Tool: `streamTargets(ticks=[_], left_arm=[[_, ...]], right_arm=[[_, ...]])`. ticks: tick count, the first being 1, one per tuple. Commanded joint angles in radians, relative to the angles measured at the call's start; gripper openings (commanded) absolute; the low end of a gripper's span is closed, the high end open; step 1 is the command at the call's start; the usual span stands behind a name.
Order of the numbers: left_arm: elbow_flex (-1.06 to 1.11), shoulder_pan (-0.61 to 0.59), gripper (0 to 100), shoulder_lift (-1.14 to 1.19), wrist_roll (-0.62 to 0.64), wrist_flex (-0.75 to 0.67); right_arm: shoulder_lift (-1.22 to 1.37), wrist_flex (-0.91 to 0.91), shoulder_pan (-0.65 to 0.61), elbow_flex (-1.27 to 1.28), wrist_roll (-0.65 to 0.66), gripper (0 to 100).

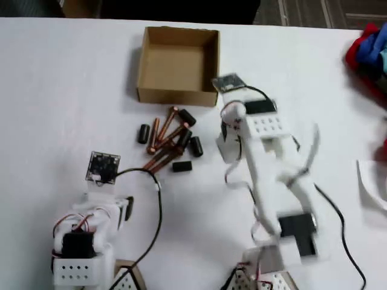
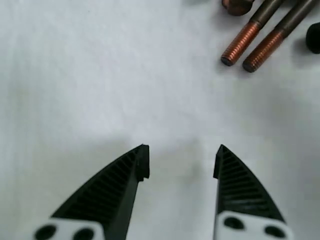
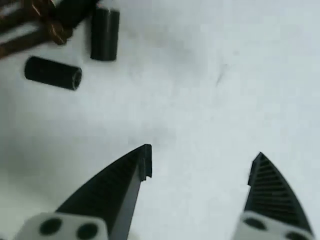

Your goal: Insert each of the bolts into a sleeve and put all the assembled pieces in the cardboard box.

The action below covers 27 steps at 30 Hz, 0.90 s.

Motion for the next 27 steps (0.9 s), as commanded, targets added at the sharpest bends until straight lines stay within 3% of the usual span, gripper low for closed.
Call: streamTargets(ticks=[1, 7, 16, 22, 27], left_arm=[[0.022, 0.0, 23, -0.005, -0.005, 0.005], [0.022, 0.025, 23, -0.005, -0.005, 0.005], [0.022, 0.104, 23, -0.005, -0.009, 0.005], [0.012, 0.034, 23, -0.006, -0.011, -0.012], [-0.067, -0.201, 23, -0.006, -0.044, -0.11]], right_arm=[[0.231, 0.128, 0.013, -0.141, 0.011, 30.7], [0.441, 0.203, 0.012, -0.304, 0.084, 30.7], [0.371, 0.252, 0.005, -0.566, 0.094, 30.7], [0.361, 0.257, 0.004, -0.629, 0.084, 30.6], [0.372, 0.265, -0.016, -0.629, 0.084, 30.6]])
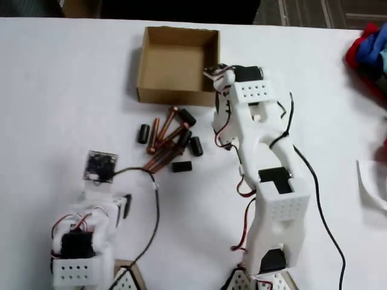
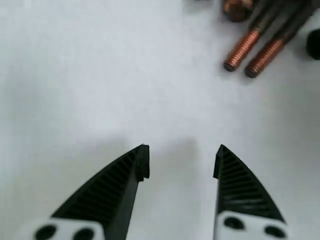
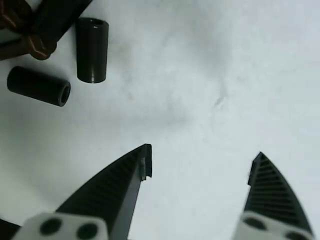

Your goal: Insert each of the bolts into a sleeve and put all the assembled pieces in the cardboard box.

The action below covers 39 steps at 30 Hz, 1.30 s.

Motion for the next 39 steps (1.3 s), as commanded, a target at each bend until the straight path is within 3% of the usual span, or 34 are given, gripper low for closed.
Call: streamTargets(ticks=[1, 5, 10, 17, 23, 27, 31, 35, 39], left_arm=[[-0.062, -0.183, 23, -0.006, -0.081, -0.114], [-0.064, -0.282, 23, -0.006, -0.181, -0.261], [-0.064, -0.307, 23, -0.005, -0.146, -0.356], [-0.102, -0.13, 23, 0.072, -0.129, -0.41], [-0.352, -0.049, 23, 0.502, -0.129, -0.506], [-0.72, -0.044, 23, 0.984, -0.11, -0.422], [-1.073, -0.041, 23, 1.462, 0.048, -0.238], [-1.349, -0.034, 23, 1.726, 0.164, -0.072], [-1.48, -0.008, 23, 1.883, 0.181, 0.005]], right_arm=[[-0.064, 0.019, -0.027, -0.038, -0.003, 30.6], [-0.064, 0.018, -0.088, -0.034, 0.0, 30.5], [-0.074, 0.015, -0.134, -0.038, -0.072, 30.4], [-0.021, 0.012, -0.156, -0.037, -0.129, 30.7], [-0.07, 0.013, -0.156, -0.038, -0.137, 30.2], [-0.148, 0.004, -0.182, -0.055, -0.167, 21.4], [-0.177, -0.076, -0.183, -0.063, -0.18, 9.0], [-0.082, -0.128, -0.188, -0.023, -0.175, 7.0], [0.028, -0.073, -0.176, -0.055, -0.172, 6.9]])
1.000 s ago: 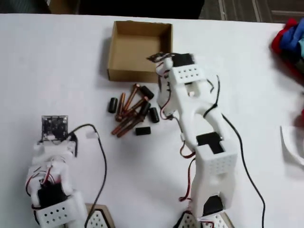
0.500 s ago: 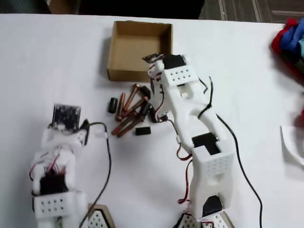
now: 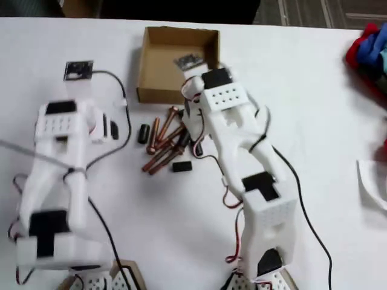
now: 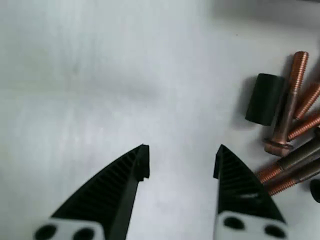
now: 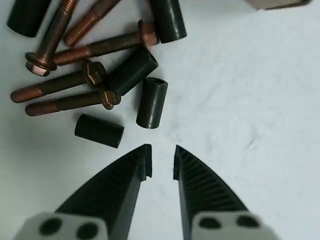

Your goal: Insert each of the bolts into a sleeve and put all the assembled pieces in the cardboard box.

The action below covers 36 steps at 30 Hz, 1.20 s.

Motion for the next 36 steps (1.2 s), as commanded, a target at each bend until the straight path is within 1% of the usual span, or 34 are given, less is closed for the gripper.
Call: streamTargets(ticks=[1, 6, 10, 14, 16, 22, 36], left_arm=[[-0.139, 0.038, 23, 0.129, 0.017, 0.064], [-0.2, 0.087, 23, 0.242, 0.017, 0.072], [-0.22, 0.087, 23, 0.264, 0.017, 0.072], [-0.217, 0.083, 23, 0.269, 0.015, 0.066], [-0.219, 0.083, 23, 0.269, 0.015, 0.066], [-0.22, 0.083, 23, 0.269, 0.015, 0.066], [-0.217, 0.083, 23, 0.27, 0.015, 0.064]], right_arm=[[0.059, 0.019, 0.004, -0.051, -0.002, 6.9], [0.173, 0.021, 0.002, -0.187, -0.003, 7.3], [0.269, 0.025, -0.001, -0.307, -0.008, 7.7], [0.355, 0.027, -0.022, -0.371, -0.008, 13.9], [0.383, 0.027, -0.033, -0.381, -0.008, 15.6], [0.437, 0.019, -0.062, -0.382, -0.008, 15.6], [0.483, 0.036, -0.054, -0.374, -0.009, 15.5]])
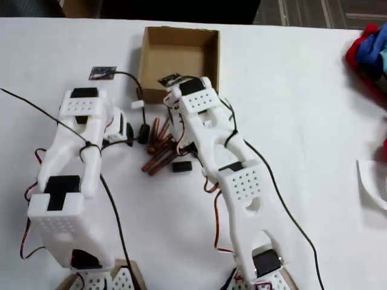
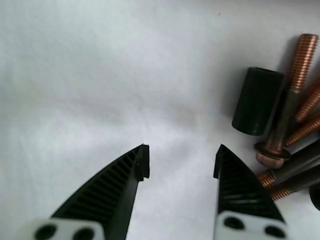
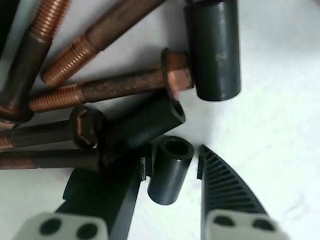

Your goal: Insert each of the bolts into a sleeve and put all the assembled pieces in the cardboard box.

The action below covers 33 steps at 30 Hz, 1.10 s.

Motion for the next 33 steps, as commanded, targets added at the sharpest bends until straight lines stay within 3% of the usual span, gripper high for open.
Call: streamTargets(ticks=[1, 16, 18, 20, 23, 29, 33], left_arm=[[-0.039, 0.003, 23, -0.005, 0.006, 0.0], [-0.038, 0.003, 23, -0.005, 0.006, 0.0], [-0.038, 0.003, 23, -0.005, 0.006, 0.0], [-0.038, 0.003, 23, -0.005, 0.006, 0.0], [-0.036, 0.003, 23, -0.003, 0.006, 0.002], [-0.01, 0.011, 23, -0.003, 0.005, 0.008], [-0.007, 0.071, 23, -0.008, -0.095, 0.055]], right_arm=[[0.01, 0.028, 0.005, 0.005, -0.008, 15.5], [-0.022, 0.077, 0.031, -0.002, -0.008, 15.5], [-0.021, 0.077, 0.033, 0.009, -0.008, 12.5], [-0.021, 0.079, 0.036, 0.009, -0.008, 2.9], [-0.025, 0.081, 0.051, 0.006, -0.008, 2.3], [-0.113, 0.082, 0.147, -0.012, -0.008, 2.0], [-0.282, 0.094, 0.249, 0.015, -0.025, 2.0]])
